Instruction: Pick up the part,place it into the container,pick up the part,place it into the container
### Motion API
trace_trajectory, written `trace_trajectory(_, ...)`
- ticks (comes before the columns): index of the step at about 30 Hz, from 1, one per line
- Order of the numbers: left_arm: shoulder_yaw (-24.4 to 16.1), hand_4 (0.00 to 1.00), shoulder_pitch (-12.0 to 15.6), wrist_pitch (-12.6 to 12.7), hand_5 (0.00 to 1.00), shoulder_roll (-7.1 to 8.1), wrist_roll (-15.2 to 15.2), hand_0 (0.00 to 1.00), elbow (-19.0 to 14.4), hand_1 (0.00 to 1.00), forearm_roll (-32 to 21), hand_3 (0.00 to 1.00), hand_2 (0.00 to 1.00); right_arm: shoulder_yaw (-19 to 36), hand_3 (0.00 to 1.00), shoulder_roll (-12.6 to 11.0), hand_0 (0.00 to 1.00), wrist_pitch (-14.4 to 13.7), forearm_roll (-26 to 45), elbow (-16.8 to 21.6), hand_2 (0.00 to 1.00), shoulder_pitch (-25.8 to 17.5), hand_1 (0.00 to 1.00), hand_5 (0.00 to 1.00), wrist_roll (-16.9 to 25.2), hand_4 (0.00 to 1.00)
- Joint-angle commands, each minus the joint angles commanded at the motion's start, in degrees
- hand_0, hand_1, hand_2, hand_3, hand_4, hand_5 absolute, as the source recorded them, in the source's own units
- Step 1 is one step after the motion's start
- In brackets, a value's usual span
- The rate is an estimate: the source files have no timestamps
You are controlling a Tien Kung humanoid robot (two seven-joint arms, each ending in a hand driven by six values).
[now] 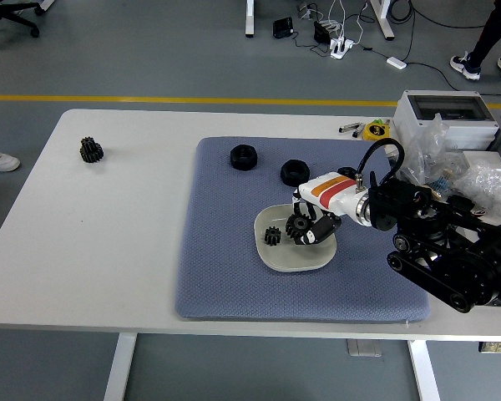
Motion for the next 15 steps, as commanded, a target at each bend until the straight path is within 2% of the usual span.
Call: trace_trajectory(15,0.1,0.594,-0.1,0.0,0.489,-0.02,0.0,0.652,0.0,0.646,-0.1,0.554,0.621,-0.7,0.457,1.0,0.054,0.4,-0.2,0.7,0.400,0.3,0.276,0.406,-0.3,0.808)
